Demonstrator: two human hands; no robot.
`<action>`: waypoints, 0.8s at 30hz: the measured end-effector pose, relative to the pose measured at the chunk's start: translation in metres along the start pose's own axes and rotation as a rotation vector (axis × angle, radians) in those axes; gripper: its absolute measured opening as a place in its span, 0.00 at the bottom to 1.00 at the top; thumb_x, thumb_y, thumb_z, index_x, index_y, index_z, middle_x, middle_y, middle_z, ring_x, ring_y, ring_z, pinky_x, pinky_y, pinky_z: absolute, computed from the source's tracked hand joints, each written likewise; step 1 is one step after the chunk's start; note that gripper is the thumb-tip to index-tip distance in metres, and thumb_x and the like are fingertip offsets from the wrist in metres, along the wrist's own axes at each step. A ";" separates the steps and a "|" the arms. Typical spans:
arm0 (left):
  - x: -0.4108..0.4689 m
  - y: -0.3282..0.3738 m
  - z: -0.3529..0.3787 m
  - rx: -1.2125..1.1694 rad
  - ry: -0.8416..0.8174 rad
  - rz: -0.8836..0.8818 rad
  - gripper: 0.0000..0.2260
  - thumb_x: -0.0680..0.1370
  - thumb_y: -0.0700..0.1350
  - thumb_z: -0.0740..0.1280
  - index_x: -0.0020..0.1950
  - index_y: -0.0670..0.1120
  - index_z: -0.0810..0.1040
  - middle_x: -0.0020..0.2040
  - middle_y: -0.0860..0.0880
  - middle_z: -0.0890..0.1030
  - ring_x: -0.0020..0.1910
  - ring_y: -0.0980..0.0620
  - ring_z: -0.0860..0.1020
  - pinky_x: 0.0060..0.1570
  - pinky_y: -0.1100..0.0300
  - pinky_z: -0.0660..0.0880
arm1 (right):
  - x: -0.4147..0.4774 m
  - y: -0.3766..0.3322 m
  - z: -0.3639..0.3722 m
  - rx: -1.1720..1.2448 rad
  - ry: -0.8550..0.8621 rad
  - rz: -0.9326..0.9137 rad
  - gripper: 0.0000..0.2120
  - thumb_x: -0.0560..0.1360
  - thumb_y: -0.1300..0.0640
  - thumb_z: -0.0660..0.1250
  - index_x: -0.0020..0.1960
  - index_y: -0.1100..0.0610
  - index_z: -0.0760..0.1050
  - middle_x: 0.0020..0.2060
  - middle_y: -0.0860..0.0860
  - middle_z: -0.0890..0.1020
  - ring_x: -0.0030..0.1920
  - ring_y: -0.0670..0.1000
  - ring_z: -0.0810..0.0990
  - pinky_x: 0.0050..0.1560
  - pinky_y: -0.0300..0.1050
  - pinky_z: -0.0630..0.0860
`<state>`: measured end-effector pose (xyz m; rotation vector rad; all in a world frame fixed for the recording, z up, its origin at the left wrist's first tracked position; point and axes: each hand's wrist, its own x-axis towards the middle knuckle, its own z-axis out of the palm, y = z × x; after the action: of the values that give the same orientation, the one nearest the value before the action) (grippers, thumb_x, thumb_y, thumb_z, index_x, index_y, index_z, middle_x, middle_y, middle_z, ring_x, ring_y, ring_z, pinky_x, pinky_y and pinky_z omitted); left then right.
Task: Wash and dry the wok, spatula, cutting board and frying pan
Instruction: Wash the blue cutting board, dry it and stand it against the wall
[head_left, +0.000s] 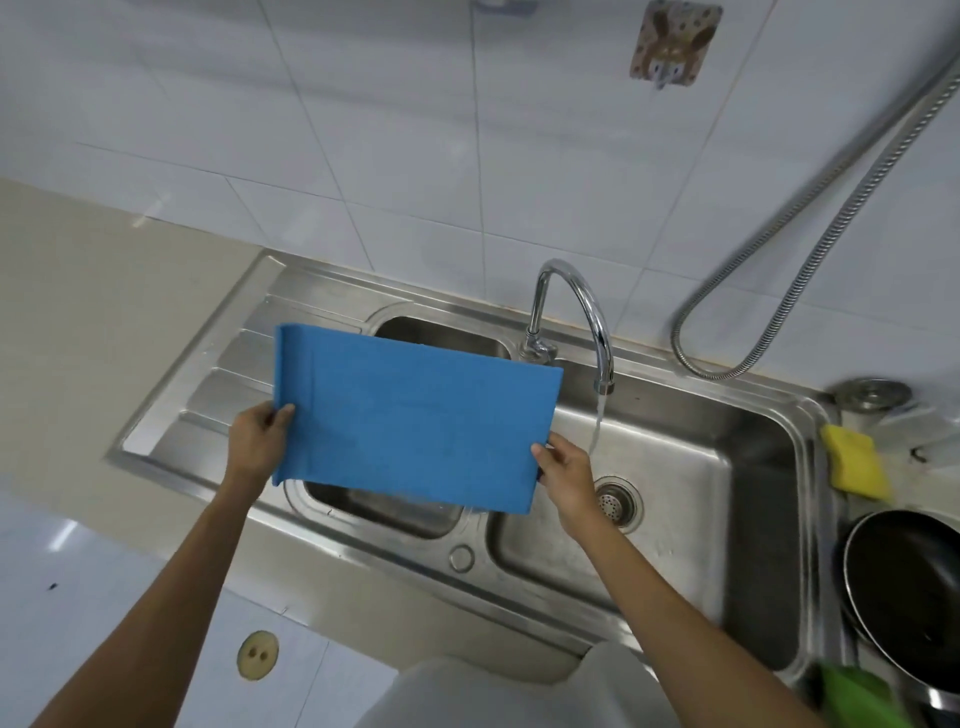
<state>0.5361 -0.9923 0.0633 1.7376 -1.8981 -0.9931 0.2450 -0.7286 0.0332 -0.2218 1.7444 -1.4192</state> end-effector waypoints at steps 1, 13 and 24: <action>-0.002 0.004 0.005 0.075 -0.022 0.020 0.15 0.83 0.44 0.64 0.41 0.35 0.77 0.38 0.37 0.78 0.38 0.42 0.75 0.40 0.47 0.71 | 0.002 0.003 -0.003 0.028 0.040 0.022 0.11 0.82 0.66 0.62 0.59 0.57 0.79 0.55 0.58 0.84 0.54 0.57 0.82 0.63 0.62 0.77; -0.058 0.052 0.112 0.259 -0.351 0.139 0.13 0.82 0.47 0.66 0.40 0.42 0.76 0.37 0.45 0.79 0.34 0.48 0.75 0.34 0.57 0.67 | -0.016 0.036 -0.131 0.139 0.374 0.172 0.10 0.81 0.63 0.65 0.58 0.54 0.81 0.57 0.52 0.84 0.55 0.55 0.83 0.61 0.58 0.79; -0.126 0.096 0.222 -0.122 -0.661 0.001 0.14 0.81 0.47 0.67 0.38 0.42 0.79 0.37 0.48 0.82 0.37 0.49 0.81 0.35 0.61 0.75 | -0.076 -0.009 -0.264 -0.018 0.628 0.023 0.15 0.80 0.61 0.67 0.66 0.56 0.79 0.58 0.52 0.84 0.55 0.52 0.82 0.60 0.53 0.78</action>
<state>0.3348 -0.8179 0.0036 1.4393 -2.1351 -1.8076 0.1047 -0.4961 0.0765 0.2664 2.2464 -1.5585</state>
